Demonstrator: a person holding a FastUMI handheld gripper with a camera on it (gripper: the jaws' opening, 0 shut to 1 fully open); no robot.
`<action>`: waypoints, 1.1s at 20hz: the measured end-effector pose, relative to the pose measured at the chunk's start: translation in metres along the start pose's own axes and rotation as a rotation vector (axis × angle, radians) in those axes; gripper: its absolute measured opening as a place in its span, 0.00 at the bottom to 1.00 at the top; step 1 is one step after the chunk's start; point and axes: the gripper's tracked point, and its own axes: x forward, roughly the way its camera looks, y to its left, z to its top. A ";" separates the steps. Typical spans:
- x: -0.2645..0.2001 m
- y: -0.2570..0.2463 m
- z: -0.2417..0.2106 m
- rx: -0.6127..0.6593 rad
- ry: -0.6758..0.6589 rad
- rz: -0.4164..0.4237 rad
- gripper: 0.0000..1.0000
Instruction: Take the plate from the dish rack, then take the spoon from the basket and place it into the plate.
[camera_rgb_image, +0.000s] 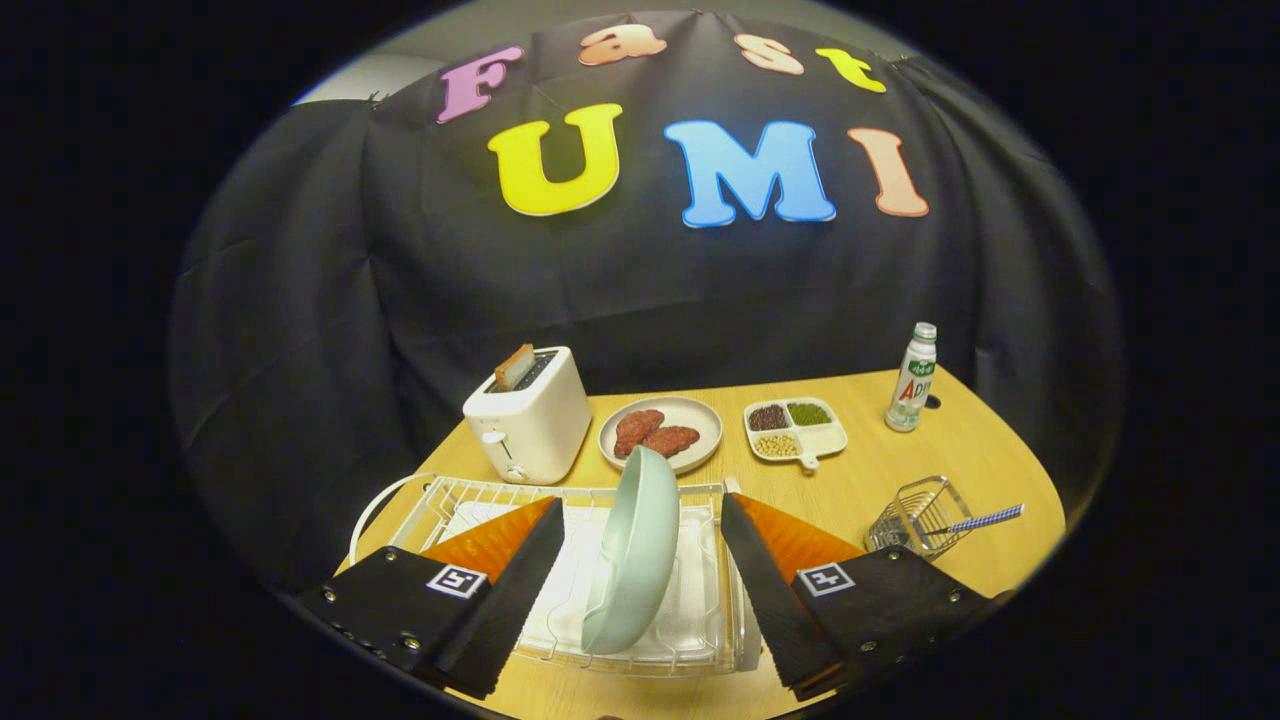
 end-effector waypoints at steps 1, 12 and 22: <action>0.008 0.002 -0.006 0.028 0.029 0.012 0.97; 0.057 0.015 -0.042 0.164 0.294 0.097 0.78; 0.053 -0.013 -0.054 0.012 0.419 -0.116 0.33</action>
